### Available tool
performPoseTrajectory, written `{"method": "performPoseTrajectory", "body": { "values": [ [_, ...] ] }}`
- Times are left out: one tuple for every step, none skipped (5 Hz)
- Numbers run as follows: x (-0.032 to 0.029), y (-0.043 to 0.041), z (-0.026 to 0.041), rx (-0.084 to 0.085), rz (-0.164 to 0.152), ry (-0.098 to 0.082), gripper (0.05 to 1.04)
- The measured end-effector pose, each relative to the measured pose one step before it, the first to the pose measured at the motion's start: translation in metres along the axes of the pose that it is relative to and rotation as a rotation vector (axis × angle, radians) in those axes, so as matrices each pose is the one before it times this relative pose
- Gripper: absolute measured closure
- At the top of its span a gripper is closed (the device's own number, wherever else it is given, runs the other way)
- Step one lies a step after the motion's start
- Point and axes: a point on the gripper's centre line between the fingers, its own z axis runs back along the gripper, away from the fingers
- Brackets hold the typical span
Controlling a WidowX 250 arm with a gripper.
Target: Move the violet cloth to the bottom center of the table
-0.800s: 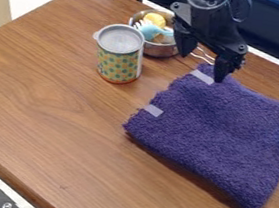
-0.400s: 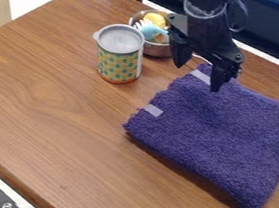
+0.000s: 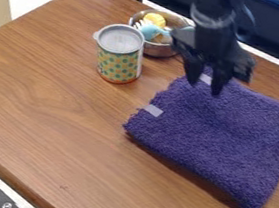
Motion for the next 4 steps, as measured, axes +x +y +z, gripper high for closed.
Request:
{"method": "performPoseTrajectory", "body": {
  "values": [
    [-0.00477,-0.01933,-0.01914,-0.0178,-0.0380,0.0116,0.913],
    [-0.00482,-0.00751,-0.01452,0.0298,-0.0084,0.0117,1.026],
    [0.00252,-0.00519,-0.00891,-0.0025,-0.0060,0.0037,1.031],
    [-0.00444,-0.00281,-0.00307,-0.0294,0.0177,0.0070,1.031]
  ]
}}
